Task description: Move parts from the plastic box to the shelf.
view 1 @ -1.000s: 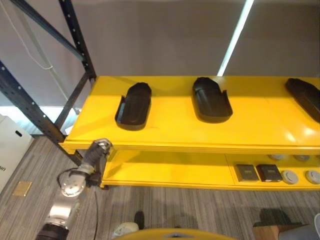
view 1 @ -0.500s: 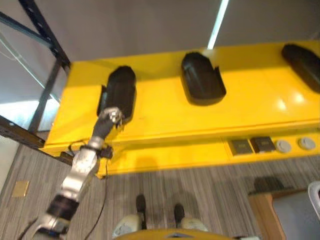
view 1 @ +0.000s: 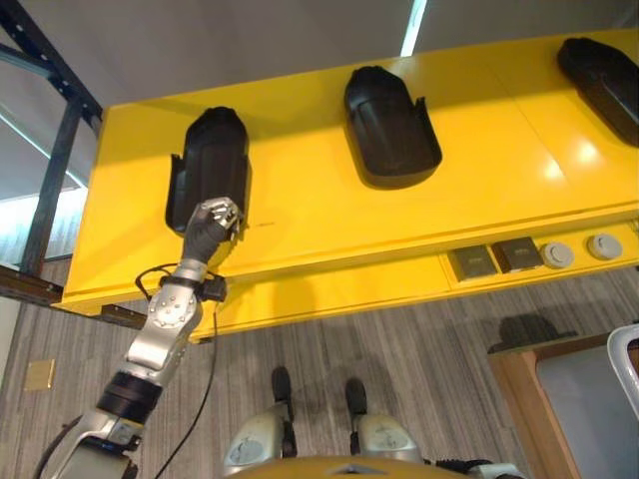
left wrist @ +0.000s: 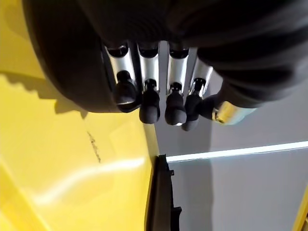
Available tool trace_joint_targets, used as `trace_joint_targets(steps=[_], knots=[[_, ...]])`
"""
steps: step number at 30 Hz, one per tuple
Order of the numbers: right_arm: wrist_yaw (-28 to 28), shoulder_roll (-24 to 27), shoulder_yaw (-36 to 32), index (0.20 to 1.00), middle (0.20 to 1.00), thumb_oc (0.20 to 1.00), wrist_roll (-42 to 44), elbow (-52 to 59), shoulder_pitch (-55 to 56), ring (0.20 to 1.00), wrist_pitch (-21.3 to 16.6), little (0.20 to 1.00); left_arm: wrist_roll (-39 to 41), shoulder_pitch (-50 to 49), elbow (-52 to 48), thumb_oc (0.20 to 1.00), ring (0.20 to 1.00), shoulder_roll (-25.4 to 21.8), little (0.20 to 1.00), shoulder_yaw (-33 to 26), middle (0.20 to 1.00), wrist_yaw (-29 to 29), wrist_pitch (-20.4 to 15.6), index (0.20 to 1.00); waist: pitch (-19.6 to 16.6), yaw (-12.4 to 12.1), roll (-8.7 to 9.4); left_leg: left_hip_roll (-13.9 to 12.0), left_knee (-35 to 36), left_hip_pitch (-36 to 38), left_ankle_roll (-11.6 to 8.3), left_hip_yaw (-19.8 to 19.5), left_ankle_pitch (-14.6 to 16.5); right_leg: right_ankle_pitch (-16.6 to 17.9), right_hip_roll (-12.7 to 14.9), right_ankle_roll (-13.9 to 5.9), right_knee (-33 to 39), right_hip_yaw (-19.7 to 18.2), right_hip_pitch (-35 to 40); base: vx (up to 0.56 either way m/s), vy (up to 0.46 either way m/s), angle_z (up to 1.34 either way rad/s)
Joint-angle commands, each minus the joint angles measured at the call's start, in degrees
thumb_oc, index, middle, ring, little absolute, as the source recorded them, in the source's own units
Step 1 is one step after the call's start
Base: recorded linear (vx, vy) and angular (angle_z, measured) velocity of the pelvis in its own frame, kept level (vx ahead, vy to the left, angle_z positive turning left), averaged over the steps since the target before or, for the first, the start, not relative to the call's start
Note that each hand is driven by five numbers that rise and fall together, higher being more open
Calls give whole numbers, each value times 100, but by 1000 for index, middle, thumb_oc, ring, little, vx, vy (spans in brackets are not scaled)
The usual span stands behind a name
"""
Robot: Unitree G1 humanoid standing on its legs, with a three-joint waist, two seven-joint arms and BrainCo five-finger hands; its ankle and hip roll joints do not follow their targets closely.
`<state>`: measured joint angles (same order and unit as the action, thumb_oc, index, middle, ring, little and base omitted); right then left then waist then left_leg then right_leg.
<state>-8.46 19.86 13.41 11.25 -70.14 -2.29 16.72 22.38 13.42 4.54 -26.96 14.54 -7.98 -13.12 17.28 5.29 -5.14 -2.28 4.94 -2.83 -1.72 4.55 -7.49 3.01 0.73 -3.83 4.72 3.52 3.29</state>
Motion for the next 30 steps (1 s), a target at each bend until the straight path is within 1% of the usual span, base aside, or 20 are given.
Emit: trace_joint_targets(steps=[1,4,5,11,23,30], knots=[[6,-187,218,1000,1000,1000,78,76,78,1000,41,1000,41,205,-55,200,200,36,200,-119,200,-17,-171,200,147,24,245,75,6,350,84,138,588,52,67,41,-12,-78,-281,0,0,0],[-12,-150,194,1000,1000,1000,71,85,93,1000,28,1000,112,187,-55,200,200,64,200,-103,200,-57,-212,200,177,38,235,62,6,352,58,144,557,36,74,49,-23,-61,-269,21,-3,0],[-15,-127,210,1000,1000,1000,110,106,66,1000,10,1000,153,266,-24,200,200,71,200,-83,200,-132,-250,200,240,64,221,43,6,324,47,169,525,30,77,59,-36,-72,-295,0,0,0],[-24,-131,281,1000,1000,1000,96,148,40,1000,-6,1000,150,624,223,200,200,65,200,-63,200,-321,-339,200,358,155,230,2,6,267,25,206,493,34,64,51,-44,-143,-372,-20,0,0],[-25,-118,275,1000,1000,1000,-5,158,115,1000,-21,1000,322,901,441,200,200,114,200,-172,200,-426,-379,200,386,238,278,-40,6,298,5,260,460,29,49,48,-58,-197,-354,4,-4,-3],[-33,-143,328,1000,1000,1000,-31,247,142,1000,29,1000,247,1051,670,200,200,80,200,-245,200,-466,-433,200,409,279,304,-66,6,308,-1,290,453,19,33,54,-75,-234,-360,10,-4,-6]])
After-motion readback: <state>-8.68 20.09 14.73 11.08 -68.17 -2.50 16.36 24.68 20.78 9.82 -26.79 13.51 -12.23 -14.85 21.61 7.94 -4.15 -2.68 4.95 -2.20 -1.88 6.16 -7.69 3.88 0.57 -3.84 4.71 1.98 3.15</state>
